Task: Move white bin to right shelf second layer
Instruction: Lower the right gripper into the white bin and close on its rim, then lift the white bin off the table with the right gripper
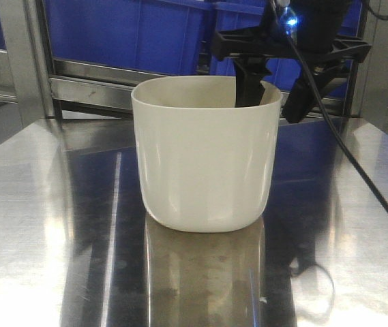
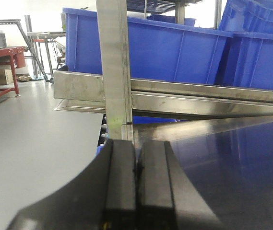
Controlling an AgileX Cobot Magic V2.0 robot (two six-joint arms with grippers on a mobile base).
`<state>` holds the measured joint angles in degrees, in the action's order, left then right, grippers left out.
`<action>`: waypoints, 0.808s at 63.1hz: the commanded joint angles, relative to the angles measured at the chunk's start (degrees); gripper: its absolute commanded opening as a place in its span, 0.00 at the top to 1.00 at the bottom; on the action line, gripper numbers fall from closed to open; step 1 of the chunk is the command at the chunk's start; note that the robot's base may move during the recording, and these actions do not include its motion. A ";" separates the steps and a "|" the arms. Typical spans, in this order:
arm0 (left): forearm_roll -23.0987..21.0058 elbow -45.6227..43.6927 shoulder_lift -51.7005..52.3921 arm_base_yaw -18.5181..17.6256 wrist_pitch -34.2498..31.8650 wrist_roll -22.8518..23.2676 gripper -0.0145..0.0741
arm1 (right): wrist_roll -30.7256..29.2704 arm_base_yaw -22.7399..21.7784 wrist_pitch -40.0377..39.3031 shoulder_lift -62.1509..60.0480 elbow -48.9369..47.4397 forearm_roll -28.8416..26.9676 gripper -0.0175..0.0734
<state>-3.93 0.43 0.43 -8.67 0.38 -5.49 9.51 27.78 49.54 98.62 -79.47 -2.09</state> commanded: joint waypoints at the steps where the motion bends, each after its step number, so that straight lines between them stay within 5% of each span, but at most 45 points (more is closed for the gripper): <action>1: -0.29 1.90 0.76 -0.13 -4.91 0.43 0.74 | -0.49 -0.04 -3.32 -1.76 -2.09 0.73 0.24; 31: -0.29 1.90 0.76 -0.13 -4.91 0.43 0.74 | -0.49 -0.04 -3.79 1.02 -2.09 0.73 0.26; 51: -0.29 1.90 0.76 -0.13 -4.91 0.43 0.74 | -0.49 -0.04 -4.00 -0.03 -2.09 0.73 0.76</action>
<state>-3.93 0.43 0.43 -8.67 0.38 -5.49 9.38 27.78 47.53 102.35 -79.57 -2.14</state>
